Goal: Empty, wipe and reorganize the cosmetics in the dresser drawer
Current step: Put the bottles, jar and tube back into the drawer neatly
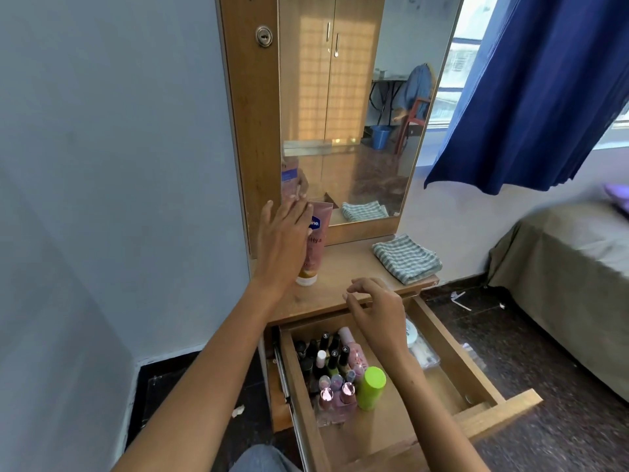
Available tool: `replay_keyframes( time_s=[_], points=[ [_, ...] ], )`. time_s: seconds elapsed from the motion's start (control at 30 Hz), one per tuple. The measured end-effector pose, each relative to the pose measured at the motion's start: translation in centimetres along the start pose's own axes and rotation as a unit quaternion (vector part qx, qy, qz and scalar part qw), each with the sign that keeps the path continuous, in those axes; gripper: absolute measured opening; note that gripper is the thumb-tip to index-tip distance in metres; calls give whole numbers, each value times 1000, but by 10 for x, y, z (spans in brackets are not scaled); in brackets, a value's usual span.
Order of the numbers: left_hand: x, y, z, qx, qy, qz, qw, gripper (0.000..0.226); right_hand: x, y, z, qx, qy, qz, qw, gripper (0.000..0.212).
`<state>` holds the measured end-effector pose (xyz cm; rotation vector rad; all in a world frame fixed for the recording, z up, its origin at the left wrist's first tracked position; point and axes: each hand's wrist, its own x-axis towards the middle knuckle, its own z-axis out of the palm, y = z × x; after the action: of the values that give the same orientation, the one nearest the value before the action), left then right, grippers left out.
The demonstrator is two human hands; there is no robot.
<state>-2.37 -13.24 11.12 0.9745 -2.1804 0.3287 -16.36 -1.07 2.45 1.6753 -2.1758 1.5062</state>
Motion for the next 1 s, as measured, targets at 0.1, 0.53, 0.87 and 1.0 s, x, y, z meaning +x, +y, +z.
replay_keyframes(
  time_s=[0.1, 0.53, 0.87, 1.0],
  points=[
    [-2, 4, -10, -43, 68, 5, 997, 31, 4, 1, -7, 10, 14, -5, 1000, 7],
    [-17, 37, -23, -191, 100, 176, 960, 27, 28, -31, -36, 8, 10, -100, 995, 11],
    [-66, 23, 34, -76, -174, 78, 979, 99, -8, -6, -55, 105, -52, 145, 983, 48],
    [-52, 26, 45, -55, -245, 134, 959, 97, -23, 11, -58, 126, -99, 201, 966, 53]
  ],
)
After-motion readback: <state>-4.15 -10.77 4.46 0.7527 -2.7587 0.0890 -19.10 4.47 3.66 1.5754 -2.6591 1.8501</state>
